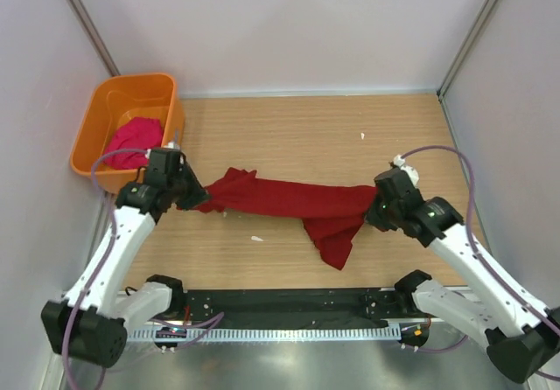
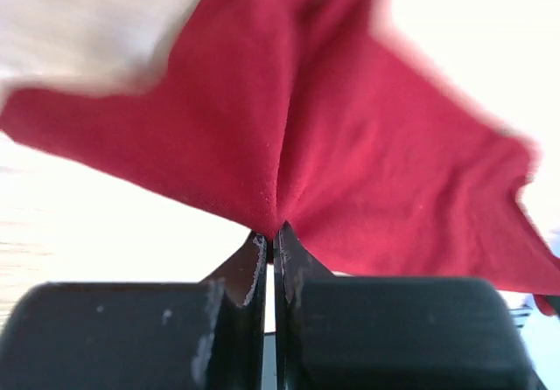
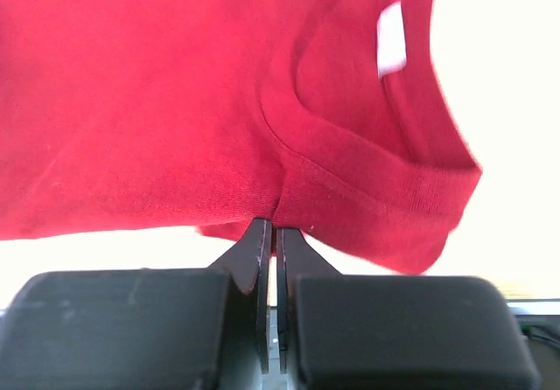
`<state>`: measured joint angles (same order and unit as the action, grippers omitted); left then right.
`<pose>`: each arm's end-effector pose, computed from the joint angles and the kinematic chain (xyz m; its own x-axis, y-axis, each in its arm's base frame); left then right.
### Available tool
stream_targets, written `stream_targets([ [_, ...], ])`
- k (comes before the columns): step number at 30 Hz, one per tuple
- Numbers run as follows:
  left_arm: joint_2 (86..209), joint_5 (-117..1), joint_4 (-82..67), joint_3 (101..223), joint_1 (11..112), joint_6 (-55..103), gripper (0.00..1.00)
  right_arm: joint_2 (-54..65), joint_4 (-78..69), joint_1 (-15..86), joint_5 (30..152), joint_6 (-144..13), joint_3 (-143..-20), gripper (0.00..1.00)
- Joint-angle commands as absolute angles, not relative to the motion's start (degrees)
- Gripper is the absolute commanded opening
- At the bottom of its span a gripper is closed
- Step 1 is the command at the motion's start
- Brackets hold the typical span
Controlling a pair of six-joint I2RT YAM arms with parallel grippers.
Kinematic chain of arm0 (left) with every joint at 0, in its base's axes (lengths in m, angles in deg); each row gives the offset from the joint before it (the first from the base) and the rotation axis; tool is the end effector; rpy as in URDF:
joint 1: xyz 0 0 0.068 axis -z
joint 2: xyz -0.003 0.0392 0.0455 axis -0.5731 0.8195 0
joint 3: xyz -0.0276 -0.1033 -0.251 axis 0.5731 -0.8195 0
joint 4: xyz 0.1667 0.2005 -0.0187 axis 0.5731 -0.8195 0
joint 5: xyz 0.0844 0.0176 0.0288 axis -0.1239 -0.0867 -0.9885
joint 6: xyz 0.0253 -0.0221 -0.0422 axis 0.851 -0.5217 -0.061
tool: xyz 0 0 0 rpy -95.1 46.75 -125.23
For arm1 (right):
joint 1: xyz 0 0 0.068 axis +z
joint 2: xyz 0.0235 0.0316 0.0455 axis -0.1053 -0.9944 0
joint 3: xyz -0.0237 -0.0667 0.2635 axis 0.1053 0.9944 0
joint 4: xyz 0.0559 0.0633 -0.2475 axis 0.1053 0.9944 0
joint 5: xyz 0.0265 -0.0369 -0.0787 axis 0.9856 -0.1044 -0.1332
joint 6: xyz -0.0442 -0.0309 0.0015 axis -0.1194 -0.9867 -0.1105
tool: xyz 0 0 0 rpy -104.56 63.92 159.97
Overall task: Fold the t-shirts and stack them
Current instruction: Flatten the tshirt out
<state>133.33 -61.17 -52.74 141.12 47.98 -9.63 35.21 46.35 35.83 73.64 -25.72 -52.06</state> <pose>0.2040 -0.0506 0.2726 -0.7508 -0.5468 -0.3705 -0.3576 0.8081 -0.4681 0.1453 0.0760 0.2651 -0.7941 0.3705 -0.4818 0.2481 0.9213 0.2995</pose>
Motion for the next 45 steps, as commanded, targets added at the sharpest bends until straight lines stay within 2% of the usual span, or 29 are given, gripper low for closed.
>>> stream_targets([
  [1, 124.6, -64.9, -62.4, 150.2, 48.1, -4.7, 0.0, 39.7, 55.8, 35.6, 68.6, -31.2, -61.3, 0.01],
  [5, 117.1, -65.1, -70.6, 161.1, 48.1, 0.1, 0.0, 44.4, 64.1, 35.6, 65.4, -33.8, -72.2, 0.01],
  [9, 115.5, -65.8, -75.0, 170.0, 48.1, 2.9, 0.0, 48.3, 67.8, 35.6, 60.3, -34.3, -84.7, 0.01],
  [15, 120.5, -65.2, -70.9, 173.1, 48.1, 3.7, 0.0, 42.1, 66.7, 35.5, 50.6, -37.2, -93.2, 0.01],
  [19, 129.8, -60.9, -67.4, 173.2, 48.1, 5.4, 0.0, 34.0, 63.2, 35.8, 46.4, -42.0, -95.1, 0.01],
  [22, 142.2, -56.0, -68.4, 177.8, 48.1, 8.4, 0.0, 25.9, 60.0, 35.2, 47.9, -46.2, -97.7, 0.01],
  [23, 149.3, -55.6, -70.6, 182.1, 48.1, 10.7, 0.0, 22.0, 58.7, 34.7, 49.1, -47.3, -98.7, 0.01],
  [26, 159.3, -54.0, -73.0, 186.3, 48.1, 12.9, 0.0, 17.0, 60.1, 29.9, 56.9, -46.3, -98.1, 0.01],
  [29, 165.3, -50.3, -73.3, 188.0, 48.1, 14.4, 0.0, 16.3, 56.8, 23.1, 65.6, -45.5, -91.5, 0.01],
  [33, 176.1, -48.5, -73.6, 190.0, 48.1, 16.4, 0.0, 12.1, 55.8, 17.4, 69.5, -45.9, -87.9, 0.01],
  [36, 184.2, -49.6, -73.8, 195.2, 48.1, 18.4, 0.0, 9.0, 54.3, 15.7, 70.8, -45.4, -87.6, 0.01],
  [41, 197.4, -49.5, -75.0, 212.4, 48.0, 19.1, 0.0, -2.2, 51.3, 11.7, 74.6, -44.8, -91.1, 0.01],
  [45, 205.0, -47.4, -70.8, 219.0, 45.4, 12.2, 0.01, -13.8, 49.5, 10.3, 77.5, -43.6, -97.8, 0.02],
])
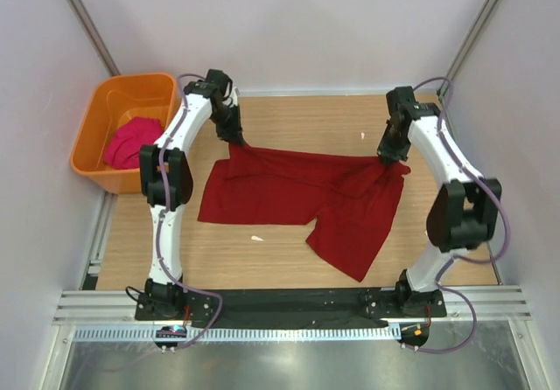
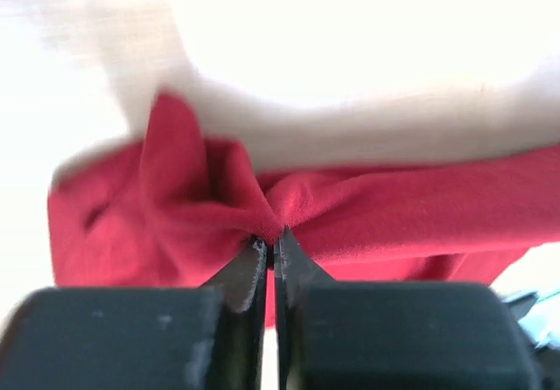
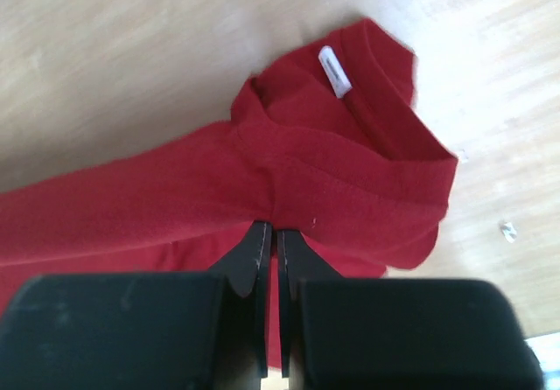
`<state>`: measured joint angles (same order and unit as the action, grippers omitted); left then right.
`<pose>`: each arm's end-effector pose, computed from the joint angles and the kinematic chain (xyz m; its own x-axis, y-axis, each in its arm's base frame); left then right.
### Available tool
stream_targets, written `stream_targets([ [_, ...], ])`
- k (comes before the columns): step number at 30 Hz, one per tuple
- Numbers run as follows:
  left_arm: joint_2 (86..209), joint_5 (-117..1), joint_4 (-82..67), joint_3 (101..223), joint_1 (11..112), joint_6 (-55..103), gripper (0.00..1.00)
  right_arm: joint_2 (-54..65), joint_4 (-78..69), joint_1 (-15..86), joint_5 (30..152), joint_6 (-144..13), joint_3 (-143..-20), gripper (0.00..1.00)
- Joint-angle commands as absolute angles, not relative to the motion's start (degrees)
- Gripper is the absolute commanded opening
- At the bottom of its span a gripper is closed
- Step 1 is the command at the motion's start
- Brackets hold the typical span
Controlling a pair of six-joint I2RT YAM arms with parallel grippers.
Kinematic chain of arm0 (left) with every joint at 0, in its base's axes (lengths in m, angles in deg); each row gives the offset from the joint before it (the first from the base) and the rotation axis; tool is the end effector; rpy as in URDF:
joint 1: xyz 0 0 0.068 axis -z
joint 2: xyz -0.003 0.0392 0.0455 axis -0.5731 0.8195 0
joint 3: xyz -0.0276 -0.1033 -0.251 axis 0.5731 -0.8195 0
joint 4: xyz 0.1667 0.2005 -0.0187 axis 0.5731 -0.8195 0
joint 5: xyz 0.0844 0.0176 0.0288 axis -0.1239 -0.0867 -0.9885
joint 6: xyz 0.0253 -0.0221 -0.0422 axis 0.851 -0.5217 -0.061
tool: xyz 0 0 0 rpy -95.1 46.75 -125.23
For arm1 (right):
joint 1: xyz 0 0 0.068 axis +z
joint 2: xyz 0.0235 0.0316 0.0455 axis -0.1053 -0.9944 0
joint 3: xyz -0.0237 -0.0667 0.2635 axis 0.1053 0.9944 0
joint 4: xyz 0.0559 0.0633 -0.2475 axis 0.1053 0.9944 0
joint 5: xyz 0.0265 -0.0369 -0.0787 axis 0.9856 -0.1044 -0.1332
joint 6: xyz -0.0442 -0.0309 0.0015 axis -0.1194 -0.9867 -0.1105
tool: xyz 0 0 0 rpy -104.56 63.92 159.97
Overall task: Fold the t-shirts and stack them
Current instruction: Flatten the tshirt out
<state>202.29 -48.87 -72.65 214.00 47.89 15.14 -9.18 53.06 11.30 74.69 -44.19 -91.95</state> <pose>0.4640 -0.1176 0.2462 -0.9663 -0.1136 -0.2311 -0.0173 0.9240 -0.3821 0.3374 0.0255 0.2925 -0.8290 0.3920 -0.3988 0.4069 0.9121 0.0508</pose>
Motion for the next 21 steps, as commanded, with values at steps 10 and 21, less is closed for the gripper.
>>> stream_targets([
  [10, 205.7, -51.8, -61.3, 217.3, 44.5, 9.6, 0.58, -27.2, 53.7, 10.0, 74.4, -46.4, -114.2, 0.53],
  [21, 185.7, -50.2, -54.0, 185.7, 45.1, 10.6, 0.41, -25.9, 35.1, 8.5, 74.7, -38.5, -102.8, 0.55],
])
